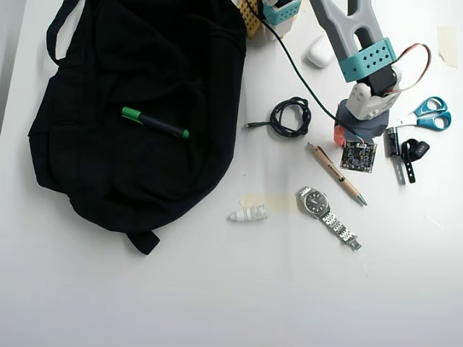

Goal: Put the usb stick into the black bag

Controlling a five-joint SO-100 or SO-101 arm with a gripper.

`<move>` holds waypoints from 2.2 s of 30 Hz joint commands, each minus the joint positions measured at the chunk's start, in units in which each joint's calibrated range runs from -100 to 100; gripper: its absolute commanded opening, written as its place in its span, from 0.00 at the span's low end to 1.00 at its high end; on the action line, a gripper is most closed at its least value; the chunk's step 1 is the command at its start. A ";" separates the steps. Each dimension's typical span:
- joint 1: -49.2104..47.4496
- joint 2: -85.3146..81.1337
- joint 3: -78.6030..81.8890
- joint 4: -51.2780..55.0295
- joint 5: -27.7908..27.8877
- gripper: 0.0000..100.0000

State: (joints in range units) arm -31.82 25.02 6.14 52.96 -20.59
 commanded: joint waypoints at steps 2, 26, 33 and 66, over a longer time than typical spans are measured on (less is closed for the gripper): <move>-0.64 -0.04 0.15 -0.51 -0.28 0.02; -0.87 -2.78 -14.14 12.59 0.34 0.02; -0.49 -2.78 -24.29 24.04 0.34 0.02; 44.61 -3.36 -47.02 42.82 3.60 0.02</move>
State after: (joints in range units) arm 5.76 24.60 -38.48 95.06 -19.22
